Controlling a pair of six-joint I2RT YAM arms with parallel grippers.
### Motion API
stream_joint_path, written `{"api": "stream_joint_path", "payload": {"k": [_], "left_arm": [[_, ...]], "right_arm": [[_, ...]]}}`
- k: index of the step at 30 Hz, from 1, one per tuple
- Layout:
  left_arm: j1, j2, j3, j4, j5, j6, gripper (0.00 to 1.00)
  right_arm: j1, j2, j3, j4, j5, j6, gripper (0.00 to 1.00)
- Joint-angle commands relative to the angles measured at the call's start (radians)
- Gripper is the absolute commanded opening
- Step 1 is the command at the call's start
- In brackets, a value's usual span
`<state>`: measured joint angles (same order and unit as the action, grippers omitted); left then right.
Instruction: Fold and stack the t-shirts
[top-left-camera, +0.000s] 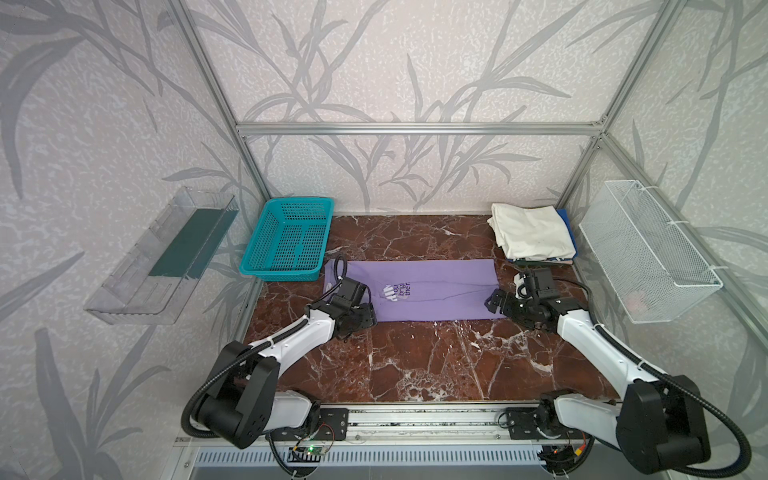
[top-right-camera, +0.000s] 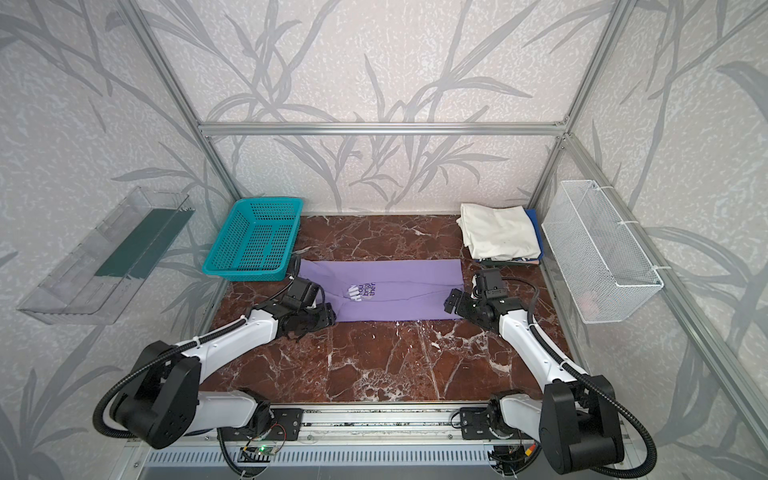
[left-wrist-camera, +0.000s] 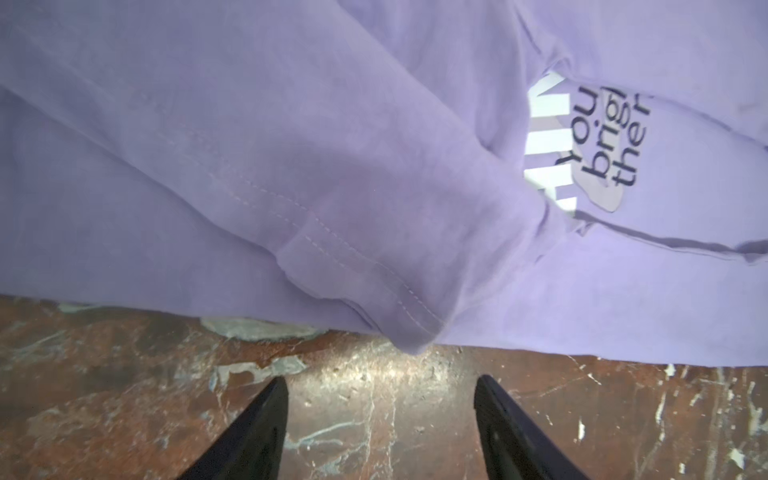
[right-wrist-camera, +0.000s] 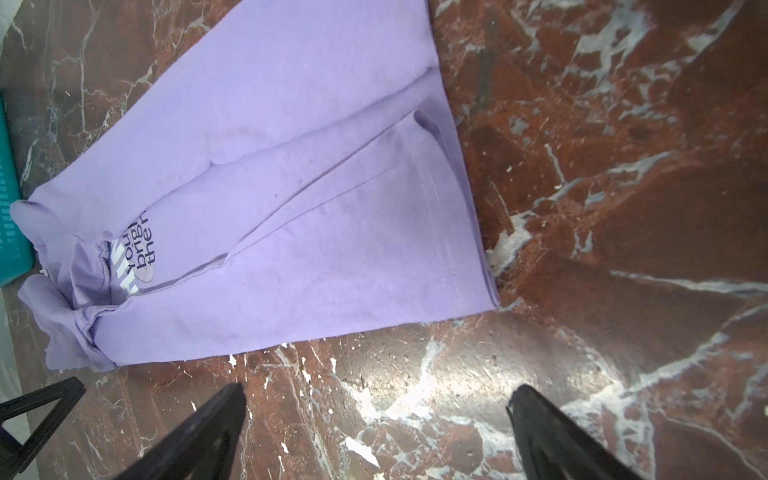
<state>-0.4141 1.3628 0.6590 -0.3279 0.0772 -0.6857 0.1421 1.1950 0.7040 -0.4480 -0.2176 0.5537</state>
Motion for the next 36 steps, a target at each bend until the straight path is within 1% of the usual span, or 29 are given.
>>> {"api": "stream_joint_path", "payload": {"k": [1, 4, 7, 12, 15, 18, 20, 22, 23, 26, 29, 33, 36], "left_arm": [[-0.014, 0.051, 0.002, 0.041, 0.019, -0.009, 0.68], [-0.025, 0.100, 0.025, 0.044, 0.017, -0.006, 0.64], [-0.032, 0.135, 0.045, 0.034, 0.021, -0.009, 0.56], [-0.037, 0.139, 0.051, 0.016, 0.008, -0.017, 0.45], [-0.038, 0.140, 0.062, -0.006, -0.008, -0.014, 0.36], [-0.038, 0.141, 0.078, -0.015, -0.007, -0.009, 0.31], [-0.038, 0.149, 0.086, -0.018, -0.009, 0.000, 0.19], [-0.038, 0.164, 0.101, -0.031, -0.016, 0.007, 0.16], [-0.037, 0.173, 0.110, -0.037, -0.017, 0.010, 0.11], [-0.038, 0.190, 0.132, -0.054, -0.018, 0.013, 0.04], [-0.038, 0.188, 0.144, -0.064, -0.023, 0.013, 0.00], [-0.037, 0.181, 0.164, -0.082, -0.048, 0.024, 0.00], [-0.033, 0.193, 0.215, -0.160, -0.101, 0.046, 0.00]], "right_arm": [[-0.004, -0.011, 0.002, 0.017, 0.016, 0.003, 0.99], [-0.004, -0.002, 0.004, 0.022, 0.011, 0.003, 0.99], [-0.004, 0.002, 0.005, 0.022, 0.007, 0.002, 0.99], [-0.004, 0.000, 0.005, 0.017, 0.015, -0.002, 0.99], [-0.004, 0.000, 0.002, 0.023, 0.018, -0.002, 0.99], [-0.004, 0.004, 0.001, 0.027, 0.016, -0.001, 0.99], [-0.004, 0.010, -0.001, 0.034, 0.011, -0.001, 0.99], [-0.004, 0.015, -0.001, 0.041, 0.001, -0.001, 0.99], [-0.004, 0.017, -0.002, 0.045, -0.003, -0.001, 0.99], [-0.004, 0.020, -0.003, 0.047, -0.002, -0.001, 0.99], [-0.004, 0.020, -0.002, 0.049, -0.001, -0.004, 0.99], [-0.004, 0.021, -0.001, 0.046, 0.006, -0.012, 0.99], [-0.004, 0.020, 0.001, 0.042, 0.010, -0.018, 0.99]]}}
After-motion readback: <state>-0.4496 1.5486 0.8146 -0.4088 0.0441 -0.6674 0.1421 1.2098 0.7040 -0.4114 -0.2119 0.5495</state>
